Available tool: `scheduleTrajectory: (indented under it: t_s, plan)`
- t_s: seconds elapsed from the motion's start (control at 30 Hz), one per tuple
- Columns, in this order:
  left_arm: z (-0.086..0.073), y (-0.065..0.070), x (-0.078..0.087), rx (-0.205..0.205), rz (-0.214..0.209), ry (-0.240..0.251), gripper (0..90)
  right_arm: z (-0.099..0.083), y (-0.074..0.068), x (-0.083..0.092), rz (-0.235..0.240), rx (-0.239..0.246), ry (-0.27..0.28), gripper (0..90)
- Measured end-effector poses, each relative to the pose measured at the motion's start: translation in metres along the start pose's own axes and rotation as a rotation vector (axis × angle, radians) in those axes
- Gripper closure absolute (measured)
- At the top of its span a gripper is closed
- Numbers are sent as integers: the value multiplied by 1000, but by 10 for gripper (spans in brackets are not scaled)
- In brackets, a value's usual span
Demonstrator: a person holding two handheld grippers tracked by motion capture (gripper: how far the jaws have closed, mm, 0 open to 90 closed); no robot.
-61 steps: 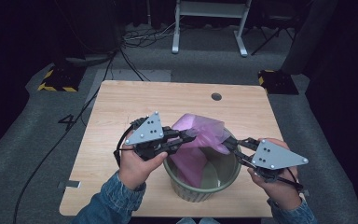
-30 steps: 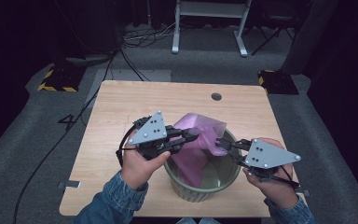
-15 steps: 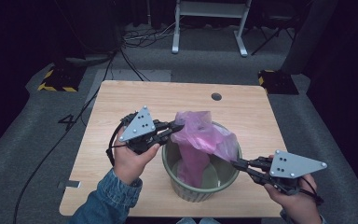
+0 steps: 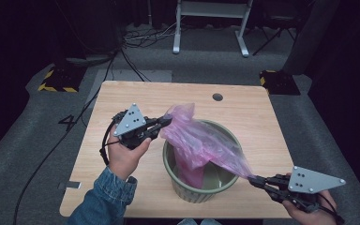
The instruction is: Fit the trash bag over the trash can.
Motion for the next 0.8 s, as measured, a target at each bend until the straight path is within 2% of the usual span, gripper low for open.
scheduleTrajectory:
  t_s: [0.07, 0.1, 0.2, 0.27, 0.3, 0.33, 0.37, 0.47, 0.53, 0.63, 0.8]
  plan:
    - [-1, 1, 1, 18, -31, 13, 899, -5, 0, 4, -3, -11, -3, 900]
    - [-1, 2, 0, 17, -34, 14, 898, -7, -2, 6, 2, -15, -6, 900]
    - [-2, 5, -4, -14, -23, 2, 898, -11, -9, 8, 18, -15, -11, 900]
    - [-2, 8, -6, -19, -32, 8, 898, -10, -13, 9, 42, -27, -2, 900]
    - [-1, 9, -7, -17, -40, 13, 897, -9, -13, 9, 51, -35, -1, 841]
    - [0, 10, -7, -14, -49, 18, 897, -8, -12, 10, 44, -42, 7, 722]
    - [0, 11, -8, -15, -55, 20, 895, -6, -9, 9, 17, -49, 24, 595]
    - [0, 11, -8, -7, -71, 26, 890, 4, 1, 10, -41, -38, 71, 411]
    - [-1, 11, -10, -2, -81, 23, 888, 12, 5, 11, -66, -24, 93, 378]
    - [-3, 12, -13, 11, -95, 24, 882, 29, 13, 10, -99, 7, 123, 373]
    - [-6, 12, -19, 20, -103, 17, 855, 53, 20, -7, -104, 32, 126, 382]
Point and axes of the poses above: each handheld gripper's, and its own axes: x roughly backward along the jaws, z roughly out of its top, y roughly to its right, the point moved 8 cm from there along -x, roughly forward along the jaws, and after that the axes turned 6 degrees about -z, right-handed, at the moved point
